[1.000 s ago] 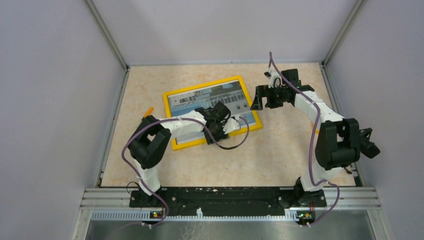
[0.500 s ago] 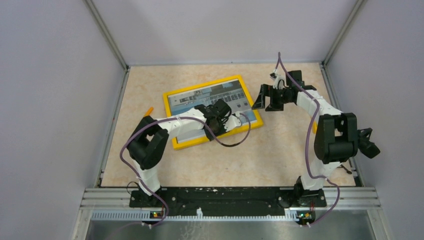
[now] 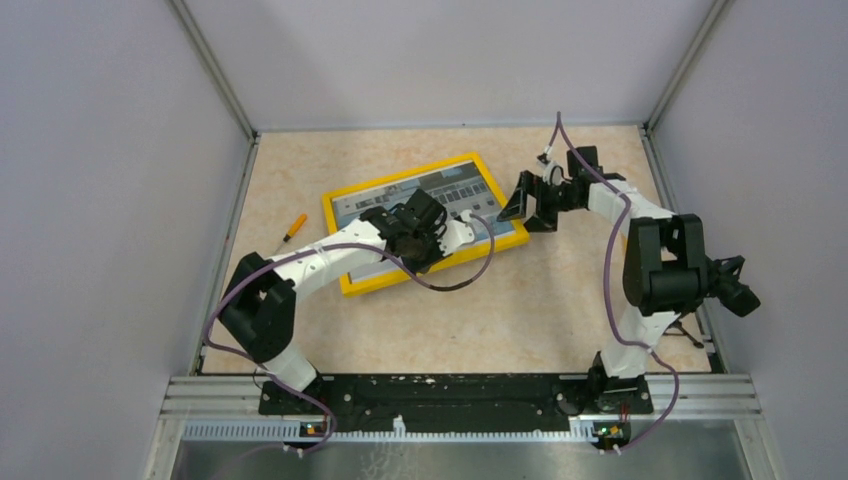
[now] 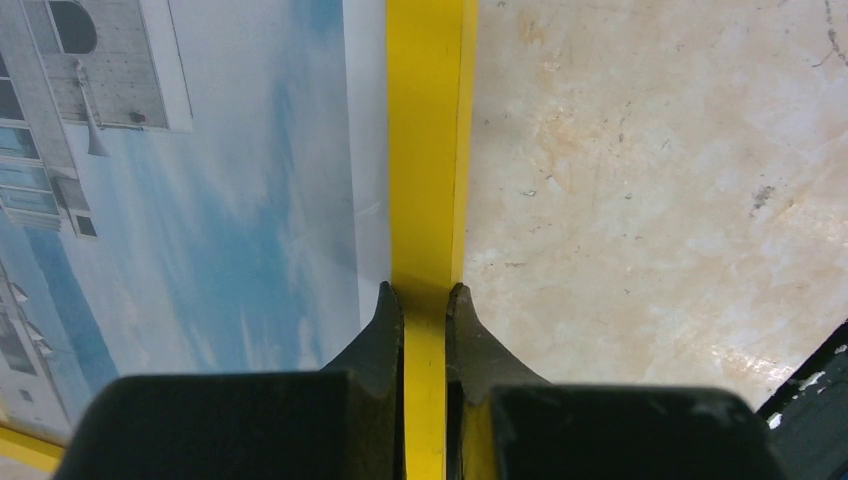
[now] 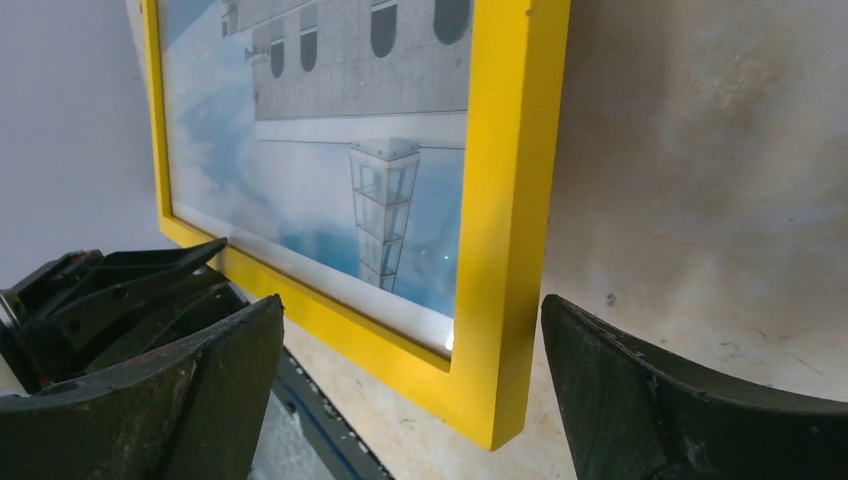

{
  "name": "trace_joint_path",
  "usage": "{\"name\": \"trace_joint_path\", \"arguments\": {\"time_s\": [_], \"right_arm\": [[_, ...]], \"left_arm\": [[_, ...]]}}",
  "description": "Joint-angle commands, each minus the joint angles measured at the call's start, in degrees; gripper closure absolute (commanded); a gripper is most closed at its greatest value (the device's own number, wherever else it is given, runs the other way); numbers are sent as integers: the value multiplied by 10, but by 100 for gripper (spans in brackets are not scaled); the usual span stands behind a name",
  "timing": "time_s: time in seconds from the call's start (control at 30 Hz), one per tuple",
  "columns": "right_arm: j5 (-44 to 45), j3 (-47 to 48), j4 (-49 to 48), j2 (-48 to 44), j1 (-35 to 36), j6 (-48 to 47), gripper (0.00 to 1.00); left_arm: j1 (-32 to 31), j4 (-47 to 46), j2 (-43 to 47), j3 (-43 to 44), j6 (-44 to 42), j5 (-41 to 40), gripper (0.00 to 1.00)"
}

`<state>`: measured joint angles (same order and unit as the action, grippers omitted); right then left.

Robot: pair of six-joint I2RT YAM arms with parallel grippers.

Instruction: Take the photo out of the frame

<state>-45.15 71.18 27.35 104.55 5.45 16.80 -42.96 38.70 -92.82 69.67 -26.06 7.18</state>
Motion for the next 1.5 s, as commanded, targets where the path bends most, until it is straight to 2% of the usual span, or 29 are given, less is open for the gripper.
{"name": "trace_joint_path", "arguments": {"time_s": [0.0, 0.13, 0.37, 0.43, 0.63, 0.73, 0.77, 0.8, 1.03, 1.2, 1.33, 1.47], "right_arm": [[-54, -14, -43, 14, -3, 62, 5], [-81, -34, -74, 18, -4, 103, 9], [-129, -50, -125, 20, -5, 162, 48], [-133, -51, -130, 19, -5, 171, 60], [-136, -46, -136, 14, -6, 181, 100], [-138, -38, -135, 14, -6, 183, 100], [-138, -36, -134, 13, -6, 183, 100], [-139, -34, -135, 13, -6, 183, 100], [-136, -29, -130, 12, -6, 182, 100], [-137, -26, -125, 14, -6, 179, 100], [-137, -25, -123, 15, -6, 177, 100], [-137, -21, -119, 17, -6, 174, 100]], "left_arm": [[4, -76, 59, -14, -23, -7, 100], [7, -99, 76, -37, -28, -23, 100], [6, -160, 99, -75, -53, -65, 100], [6, -191, 108, -92, -73, -67, 90], [-6, -280, 135, -153, -122, -127, 42], [-23, -318, 148, -192, -140, -159, 13], [-28, -336, 155, -209, -148, -168, 5], [-35, -354, 162, -227, -158, -177, 2], [-79, -442, 136, -275, -182, -299, 1], [-81, -464, 112, -286, -174, -320, 1], [-83, -509, 66, -287, -191, -370, 1], [-83, -565, 14, -278, -215, -441, 9]]}}
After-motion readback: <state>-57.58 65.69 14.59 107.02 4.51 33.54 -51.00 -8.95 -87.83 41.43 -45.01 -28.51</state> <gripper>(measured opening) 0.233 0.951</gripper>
